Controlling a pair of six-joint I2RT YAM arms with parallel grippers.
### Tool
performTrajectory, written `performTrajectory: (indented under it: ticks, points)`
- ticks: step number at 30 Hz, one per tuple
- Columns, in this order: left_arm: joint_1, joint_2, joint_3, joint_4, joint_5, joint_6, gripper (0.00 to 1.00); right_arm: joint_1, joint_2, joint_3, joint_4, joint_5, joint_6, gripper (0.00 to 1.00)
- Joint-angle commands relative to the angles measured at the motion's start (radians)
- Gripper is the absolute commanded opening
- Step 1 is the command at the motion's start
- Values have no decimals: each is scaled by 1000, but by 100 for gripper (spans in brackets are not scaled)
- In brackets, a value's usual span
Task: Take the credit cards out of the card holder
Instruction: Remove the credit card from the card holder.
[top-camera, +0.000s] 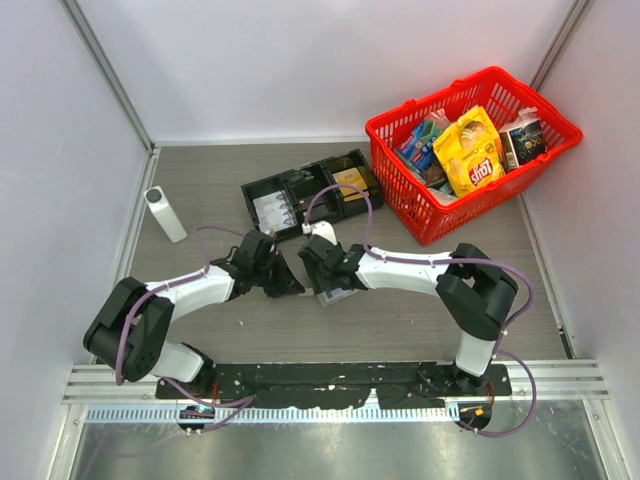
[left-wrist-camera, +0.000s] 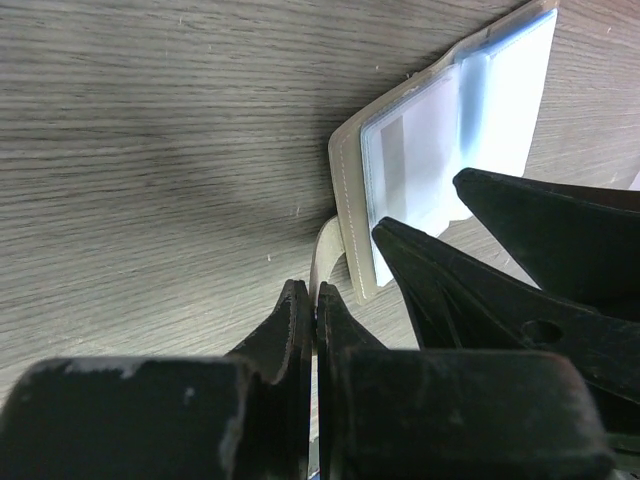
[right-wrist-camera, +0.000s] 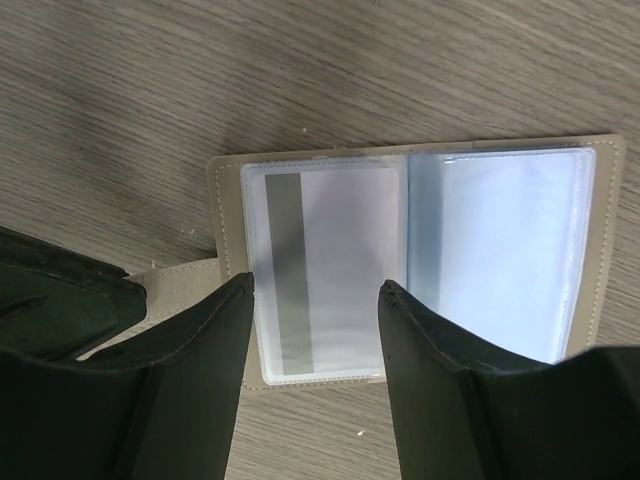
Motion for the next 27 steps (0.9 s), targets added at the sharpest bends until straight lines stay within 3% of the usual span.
performTrajectory:
  ticks: [1,8,27]
  points:
    - [-1,-28,-7,-11,-8,16,0,-1,19,17,39,-25,-2,58]
    - [-3,-34,-5,-18,-6,23,0,-1,27,26,42,-43,-11,58]
    - [-3,-108,-58,-121,-26,60,0,-21,-26,64,-87,116,-52,53]
